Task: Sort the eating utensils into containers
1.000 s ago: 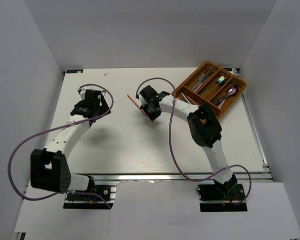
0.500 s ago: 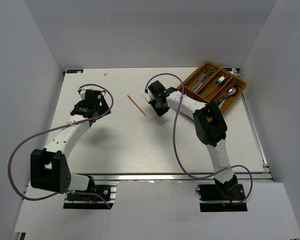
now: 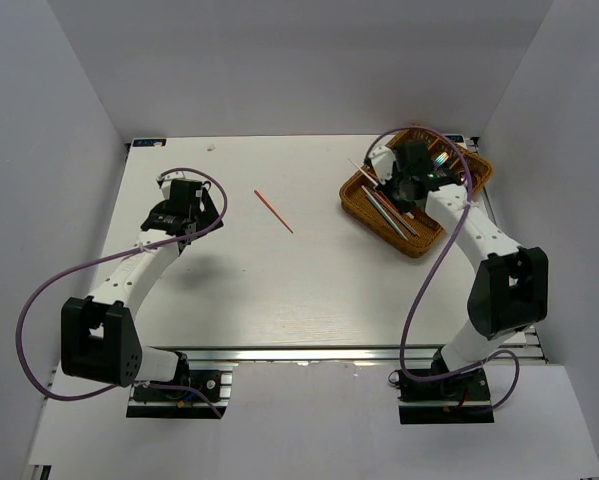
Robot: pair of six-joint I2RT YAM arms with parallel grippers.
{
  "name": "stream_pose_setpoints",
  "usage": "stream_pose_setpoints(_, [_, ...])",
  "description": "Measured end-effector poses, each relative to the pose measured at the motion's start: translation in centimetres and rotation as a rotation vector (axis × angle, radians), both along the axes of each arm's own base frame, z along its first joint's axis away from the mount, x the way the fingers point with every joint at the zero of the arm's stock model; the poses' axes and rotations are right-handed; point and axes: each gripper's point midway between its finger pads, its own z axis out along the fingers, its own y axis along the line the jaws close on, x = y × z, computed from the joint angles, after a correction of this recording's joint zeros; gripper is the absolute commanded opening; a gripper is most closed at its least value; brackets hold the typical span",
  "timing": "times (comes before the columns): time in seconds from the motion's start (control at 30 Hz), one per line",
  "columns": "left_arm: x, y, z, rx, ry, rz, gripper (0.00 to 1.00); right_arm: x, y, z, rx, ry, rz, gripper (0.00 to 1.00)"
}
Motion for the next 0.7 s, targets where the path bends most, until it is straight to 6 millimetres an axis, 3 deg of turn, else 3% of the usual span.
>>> stream_pose_setpoints(0.2, [0.1,-0.2,-0.2,-0.007,-0.005,-0.007,0.98,-0.7,-6.0,-3.7,-0.094,0.045,-0.011,0.0])
stream_pose_setpoints(0.27, [0.1,-0.3,-0.2,-0.007,-0.005,-0.009,0.98,-0.4,-6.9,-3.9,-0.106,0.044,-0.026,0.21])
stream_pose_setpoints(0.33, [0.2,-0.4,-0.2,-0.007,-0.006,-0.012,0.98,0.1,-7.0,-3.7,-0.111,0.024,-0.031,0.27])
stream_pose_setpoints(0.37, [0.2,-0.4,-0.2,-0.007,-0.007,-0.012,0.98,0.2,-6.9,-3.7,-0.104,0.02,-0.03,0.51])
stream_pose_setpoints(0.43, [0.2,-0.5,-0.2,-0.007,-0.007,-0.013,0.98,0.4,-6.5,-3.8,-0.081,0.028,-0.036,0.89])
stream_pose_setpoints(0.7, [0.2,-0.3,-0.1,0.005,-0.009,-0.005,0.98,1.9,-3.5,-2.5,0.034,0.033,0.01,0.89])
